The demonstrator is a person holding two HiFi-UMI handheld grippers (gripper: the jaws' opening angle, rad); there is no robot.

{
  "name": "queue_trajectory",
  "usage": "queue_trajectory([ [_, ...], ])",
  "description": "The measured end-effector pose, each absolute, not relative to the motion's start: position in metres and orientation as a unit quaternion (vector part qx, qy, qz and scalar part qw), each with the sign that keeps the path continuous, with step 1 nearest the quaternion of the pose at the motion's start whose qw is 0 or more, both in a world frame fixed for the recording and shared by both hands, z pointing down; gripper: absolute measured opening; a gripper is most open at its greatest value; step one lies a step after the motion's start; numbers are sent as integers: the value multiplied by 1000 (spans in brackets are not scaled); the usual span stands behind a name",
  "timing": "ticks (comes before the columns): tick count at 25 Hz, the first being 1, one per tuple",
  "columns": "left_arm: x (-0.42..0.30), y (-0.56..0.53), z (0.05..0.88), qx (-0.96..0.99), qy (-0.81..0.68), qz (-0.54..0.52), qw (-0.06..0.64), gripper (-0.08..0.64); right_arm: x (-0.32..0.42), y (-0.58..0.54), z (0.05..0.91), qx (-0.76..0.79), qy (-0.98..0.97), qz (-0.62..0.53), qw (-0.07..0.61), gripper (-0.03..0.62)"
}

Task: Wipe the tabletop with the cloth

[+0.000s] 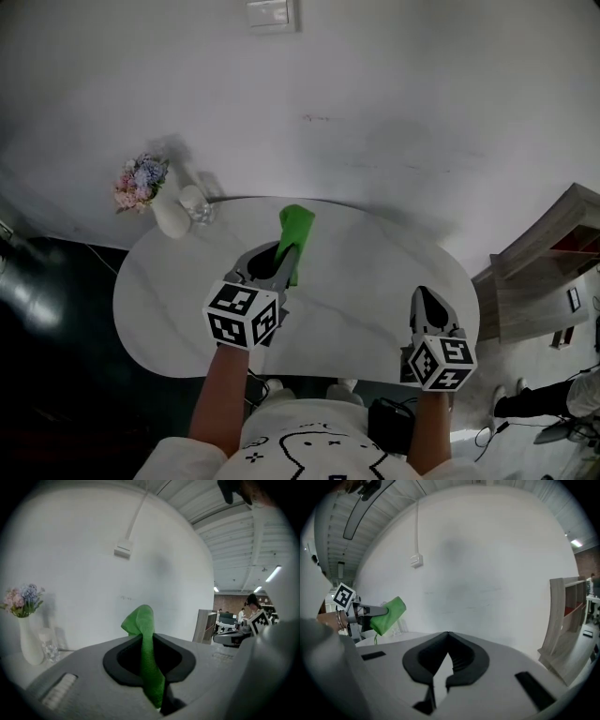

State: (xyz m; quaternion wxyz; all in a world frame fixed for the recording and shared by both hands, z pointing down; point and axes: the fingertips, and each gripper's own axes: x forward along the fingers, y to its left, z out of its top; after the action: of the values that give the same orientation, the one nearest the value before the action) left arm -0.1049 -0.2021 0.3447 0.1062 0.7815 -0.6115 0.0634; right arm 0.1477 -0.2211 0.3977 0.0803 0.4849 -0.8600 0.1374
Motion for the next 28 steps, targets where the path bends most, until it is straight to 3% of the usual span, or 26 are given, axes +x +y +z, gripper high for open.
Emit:
queue_trajectory([
  [4,-132,-177,337,778,-619,71,83,54,124,-204,392,485,-861,134,79,-6],
  [28,-358,-65,371,677,-725,71,104,54,-40,-137,389,445,-886,89,101,-6],
])
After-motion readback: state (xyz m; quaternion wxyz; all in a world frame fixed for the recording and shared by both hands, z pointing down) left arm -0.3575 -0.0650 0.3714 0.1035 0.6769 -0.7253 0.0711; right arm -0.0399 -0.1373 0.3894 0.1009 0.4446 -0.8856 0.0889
